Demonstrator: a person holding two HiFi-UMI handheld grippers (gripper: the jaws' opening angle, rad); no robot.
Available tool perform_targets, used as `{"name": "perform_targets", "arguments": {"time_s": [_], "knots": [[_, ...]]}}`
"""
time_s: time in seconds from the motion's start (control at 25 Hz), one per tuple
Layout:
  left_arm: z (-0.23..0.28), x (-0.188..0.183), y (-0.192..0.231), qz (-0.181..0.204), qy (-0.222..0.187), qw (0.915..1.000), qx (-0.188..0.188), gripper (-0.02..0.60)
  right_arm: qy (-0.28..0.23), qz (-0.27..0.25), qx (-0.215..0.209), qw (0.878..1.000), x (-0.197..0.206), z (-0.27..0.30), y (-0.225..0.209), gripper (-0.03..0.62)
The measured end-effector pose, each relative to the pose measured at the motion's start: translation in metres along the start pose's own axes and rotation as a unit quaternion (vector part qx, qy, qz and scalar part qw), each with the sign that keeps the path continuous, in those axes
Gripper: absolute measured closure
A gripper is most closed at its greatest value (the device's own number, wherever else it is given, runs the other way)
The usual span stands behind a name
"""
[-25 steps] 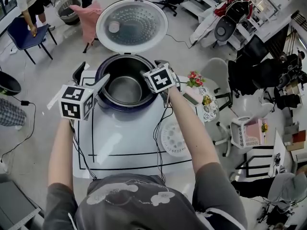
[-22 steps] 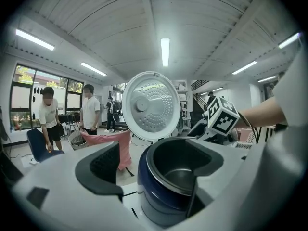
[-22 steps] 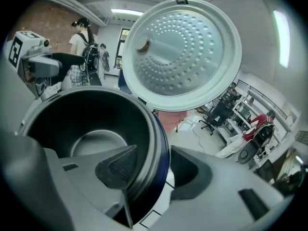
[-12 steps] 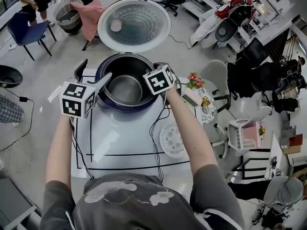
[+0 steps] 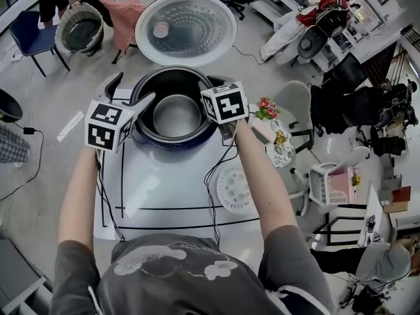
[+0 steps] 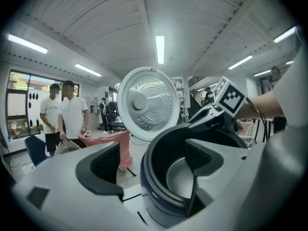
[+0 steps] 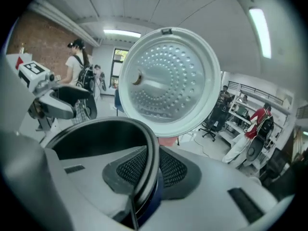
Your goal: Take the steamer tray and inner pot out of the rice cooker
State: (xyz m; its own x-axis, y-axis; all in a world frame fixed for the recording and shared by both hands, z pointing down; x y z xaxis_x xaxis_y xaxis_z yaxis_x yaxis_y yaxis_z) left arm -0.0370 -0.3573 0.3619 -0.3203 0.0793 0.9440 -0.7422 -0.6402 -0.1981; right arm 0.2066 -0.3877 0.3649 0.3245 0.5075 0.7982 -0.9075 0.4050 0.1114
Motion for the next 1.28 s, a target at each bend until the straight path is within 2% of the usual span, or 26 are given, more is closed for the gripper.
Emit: {"name": "perform_targets", "arguments": {"time_s": [0.04,0.2,0.36,0.44,0.56,0.64,0.68,0.72,0.76,0.8,0.88,0.92,0.96,1.12,1.28], "knots": [[0.003,-0.002,0.001,0.005,0.000,1.0000,0.000,0.156,-0.012,0.006,-0.006,1.000,-0.002,-0.004,0.000,0.496],[0.023,-0.006,0.003,0.026,0.017,0.9994,0.017,0.157,-0.033,-0.029,-0.002,0.999,-0.005,-0.011,0.003,0.496],[0.049,-0.006,0.005,0.068,0.058,0.9950,0.044,0.158,-0.049,-0.013,-0.014,0.999,-0.004,-0.013,0.001,0.497],[0.064,-0.004,0.004,0.081,0.091,0.9901,0.069,0.158,-0.050,-0.009,-0.019,0.999,-0.006,-0.013,0.000,0.497],[0.084,0.001,-0.001,0.082,0.155,0.9777,0.116,0.158,-0.051,-0.002,-0.029,0.998,-0.008,-0.012,-0.002,0.497],[0.095,0.001,-0.002,0.089,0.176,0.9718,0.129,0.164,-0.053,0.003,-0.034,0.998,-0.008,-0.011,-0.003,0.497],[0.099,0.001,-0.002,0.099,0.184,0.9695,0.128,0.181,-0.054,0.005,-0.036,0.998,-0.008,-0.010,-0.003,0.499],[0.101,0.004,-0.001,0.111,0.193,0.9670,0.123,0.234,-0.055,0.007,-0.038,0.998,-0.007,-0.009,-0.002,0.499],[0.103,0.006,0.000,0.126,0.201,0.9645,0.116,0.344,-0.056,0.008,-0.040,0.998,-0.006,-0.007,-0.001,0.499],[0.105,0.009,0.001,0.143,0.208,0.9618,0.107,0.416,-0.056,0.009,-0.042,0.997,-0.006,-0.005,0.001,0.499],[0.106,0.012,0.002,0.177,0.221,0.9549,0.089,0.440,-0.057,0.011,-0.045,0.997,-0.006,-0.003,0.003,0.499],[0.106,0.013,0.003,0.190,0.225,0.9523,0.081,0.474,-0.058,0.013,-0.047,0.997,-0.007,-0.003,0.004,0.499],[0.105,0.013,0.004,0.195,0.227,0.9510,0.076,0.471,-0.058,0.014,-0.048,0.997,-0.007,-0.003,0.005,0.499],[0.104,0.008,0.007,0.162,0.236,0.9547,0.082,0.486,-0.062,0.015,-0.051,0.997,-0.009,-0.005,0.005,0.499],[0.102,-0.007,0.010,0.151,0.234,0.9560,0.092,0.497,-0.080,0.016,-0.060,0.995,-0.011,-0.009,-0.004,0.499]]}}
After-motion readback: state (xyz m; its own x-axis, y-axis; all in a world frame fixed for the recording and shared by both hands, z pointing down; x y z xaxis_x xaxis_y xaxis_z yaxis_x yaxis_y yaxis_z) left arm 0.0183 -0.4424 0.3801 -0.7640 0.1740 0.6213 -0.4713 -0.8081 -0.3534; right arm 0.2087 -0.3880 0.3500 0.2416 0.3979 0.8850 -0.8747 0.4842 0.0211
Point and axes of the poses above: the fingertips, and each gripper's own axes: z forward along the fingers, y to its left, x out of its underside, the point moved 8 cm from there along -z, backward along the fingers, and after that the axes turned 8 degrees about z, right-handed, at the moved point
